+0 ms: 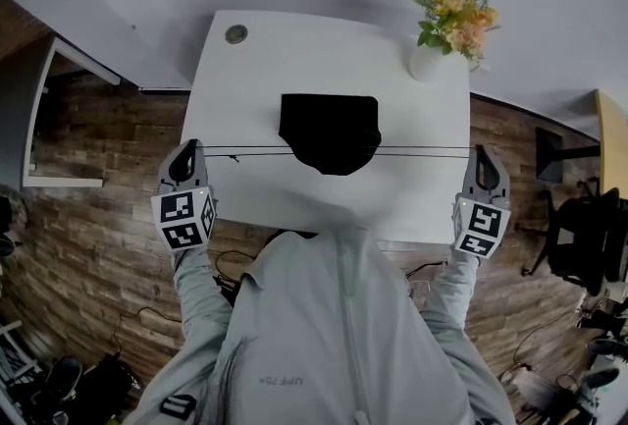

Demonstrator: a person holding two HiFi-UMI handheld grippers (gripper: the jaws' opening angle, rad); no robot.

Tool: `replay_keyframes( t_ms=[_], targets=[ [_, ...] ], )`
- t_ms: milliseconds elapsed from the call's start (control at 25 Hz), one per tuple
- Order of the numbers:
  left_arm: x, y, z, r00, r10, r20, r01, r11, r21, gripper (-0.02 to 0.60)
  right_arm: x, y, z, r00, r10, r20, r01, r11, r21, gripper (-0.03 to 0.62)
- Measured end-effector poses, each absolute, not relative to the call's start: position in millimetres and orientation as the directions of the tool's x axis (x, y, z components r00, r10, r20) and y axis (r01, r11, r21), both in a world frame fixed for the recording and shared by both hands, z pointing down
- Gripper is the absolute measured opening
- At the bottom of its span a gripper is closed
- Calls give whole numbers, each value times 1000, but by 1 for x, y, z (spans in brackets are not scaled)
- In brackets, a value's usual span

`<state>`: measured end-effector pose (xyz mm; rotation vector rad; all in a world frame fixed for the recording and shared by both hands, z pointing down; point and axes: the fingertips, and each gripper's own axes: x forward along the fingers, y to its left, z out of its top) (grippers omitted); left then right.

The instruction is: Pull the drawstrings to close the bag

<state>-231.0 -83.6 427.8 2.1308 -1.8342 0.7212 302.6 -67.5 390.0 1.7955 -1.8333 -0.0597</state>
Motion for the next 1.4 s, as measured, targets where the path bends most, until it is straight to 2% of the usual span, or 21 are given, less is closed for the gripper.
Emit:
replay_keyframes(
  t_ms=[520, 1000, 1400],
  targets=[
    [-229, -87, 421, 100, -867, 489, -973, -187, -133, 34, 304, -65, 391, 51, -938, 342, -928, 81, 363, 29],
    [-205, -102, 390, 194, -892, 407, -972, -232, -44, 26, 281, -76, 371, -35, -962, 271, -957, 110, 268, 29],
    [-156, -104, 406, 346, -827, 443, -930, -366, 41, 26, 229, -79, 392, -224, -921, 320, -933, 297, 202, 29]
  ],
)
